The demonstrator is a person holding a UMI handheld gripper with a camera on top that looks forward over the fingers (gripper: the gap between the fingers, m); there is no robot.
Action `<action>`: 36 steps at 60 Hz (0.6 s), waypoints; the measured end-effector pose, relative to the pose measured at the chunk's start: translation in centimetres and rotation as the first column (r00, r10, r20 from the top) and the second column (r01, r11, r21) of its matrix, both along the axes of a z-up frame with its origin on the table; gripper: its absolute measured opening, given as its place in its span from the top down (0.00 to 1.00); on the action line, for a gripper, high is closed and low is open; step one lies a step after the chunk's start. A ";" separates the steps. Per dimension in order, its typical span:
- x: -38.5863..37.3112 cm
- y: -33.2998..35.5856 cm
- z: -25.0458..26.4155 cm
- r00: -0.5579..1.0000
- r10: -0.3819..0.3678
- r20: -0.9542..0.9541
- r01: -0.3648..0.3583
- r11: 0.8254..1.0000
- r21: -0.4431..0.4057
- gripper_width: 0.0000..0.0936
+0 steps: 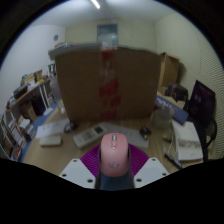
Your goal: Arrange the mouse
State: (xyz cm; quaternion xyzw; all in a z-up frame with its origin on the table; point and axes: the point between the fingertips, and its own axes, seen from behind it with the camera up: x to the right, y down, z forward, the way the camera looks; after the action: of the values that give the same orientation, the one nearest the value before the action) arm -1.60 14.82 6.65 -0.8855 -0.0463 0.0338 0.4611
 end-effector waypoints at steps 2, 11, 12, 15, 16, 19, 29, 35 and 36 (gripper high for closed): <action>0.6 -0.2 -2.2 1.000 -0.002 0.012 0.002 1.000 -0.025 0.60; 1.5 -1.0 -7.6 1.000 -0.020 -0.014 0.019 0.996 -0.084 0.61; 1.5 -1.4 -8.0 1.000 -0.018 -0.009 0.017 0.995 -0.093 0.59; 1.6 -1.3 -8.0 1.000 -0.005 0.009 0.005 0.998 -0.066 0.60; 1.6 -1.2 -7.9 1.000 -0.006 0.008 0.006 0.998 -0.056 0.60; 1.6 -1.2 -8.0 1.000 -0.019 0.000 0.019 0.998 -0.066 0.60; 1.7 -1.3 -8.0 0.999 -0.027 0.026 0.030 0.995 -0.100 0.47; 2.4 -2.0 -8.2 0.996 -0.075 0.052 0.083 0.985 -0.152 0.25; 2.6 -2.2 -8.1 0.995 -0.089 0.054 0.096 0.982 -0.164 0.20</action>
State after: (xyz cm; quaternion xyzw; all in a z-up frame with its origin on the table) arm 0.99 12.59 -1.48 -0.9226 -0.0128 -0.0045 0.3856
